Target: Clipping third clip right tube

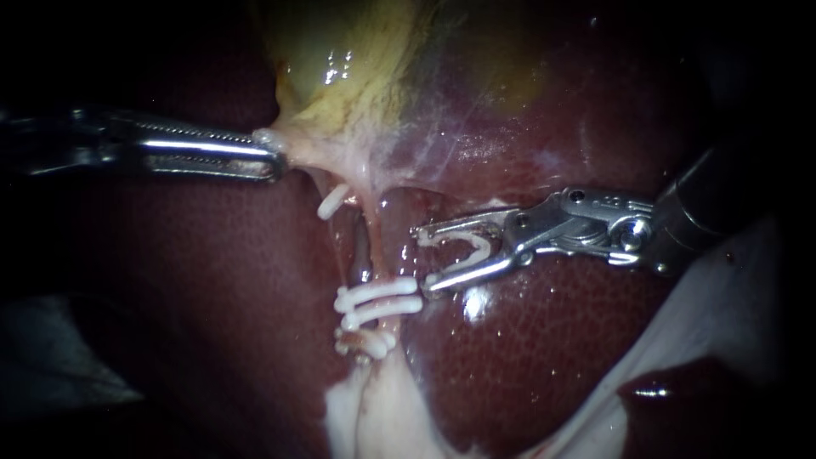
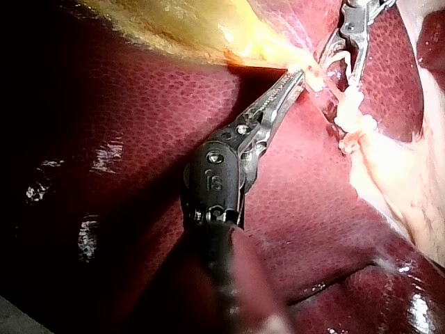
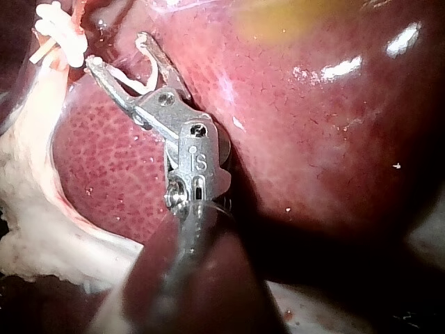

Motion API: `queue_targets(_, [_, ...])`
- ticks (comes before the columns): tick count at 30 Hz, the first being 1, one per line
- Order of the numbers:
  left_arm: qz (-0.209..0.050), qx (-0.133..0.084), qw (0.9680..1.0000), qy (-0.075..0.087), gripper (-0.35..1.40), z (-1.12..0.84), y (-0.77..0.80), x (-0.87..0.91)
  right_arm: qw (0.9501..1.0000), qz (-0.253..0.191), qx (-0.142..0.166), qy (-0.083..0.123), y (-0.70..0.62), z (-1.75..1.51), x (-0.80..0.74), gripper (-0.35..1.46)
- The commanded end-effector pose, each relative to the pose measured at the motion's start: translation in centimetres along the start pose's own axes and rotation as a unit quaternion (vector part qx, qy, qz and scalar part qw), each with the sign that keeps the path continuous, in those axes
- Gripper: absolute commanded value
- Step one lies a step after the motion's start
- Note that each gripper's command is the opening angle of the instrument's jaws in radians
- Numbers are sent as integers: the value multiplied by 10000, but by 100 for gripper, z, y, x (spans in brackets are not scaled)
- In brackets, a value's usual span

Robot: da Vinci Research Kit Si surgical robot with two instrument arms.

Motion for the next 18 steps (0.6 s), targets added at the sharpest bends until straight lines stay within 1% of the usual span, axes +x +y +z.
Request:
queue_targets(1, [1, -7, 10000, 0, -35, 0, 0, 0, 10000, 1, 5, 0, -2, -2, 1, 45])
queue_targets(3, [2, -9, 10000, 0, -35, 0, -1, 0, 10000, 8, 23, 2, -6, -6, 4, 45])
queue_targets(5, [2, -9, 10000, 0, -35, 0, -2, 0, 10000, 23, 50, 8, -14, -12, 10, 45])
queue_targets(7, [3, -11, 10000, 0, -35, 0, -3, -1, 9999, 132, 18, 33, -25, -17, 18, 45])
queue_targets(10, [4, 2, 10000, 1, -35, -1, -4, -1, 9997, 195, -113, 93, -40, -21, 33, 46])
queue_targets(13, [3, 2, 10000, 1, -35, -1, -4, -1, 9996, 260, -110, 55, -54, -21, 48, 46])
queue_targets(16, [4, 1, 10000, 1, -35, -1, -4, -1, 9993, 281, -231, -21, -63, -16, 59, 46])
queue_targets(18, [4, 1, 10000, 1, -35, -1, -4, -1, 9993, 289, -249, -43, -65, -11, 63, 46])
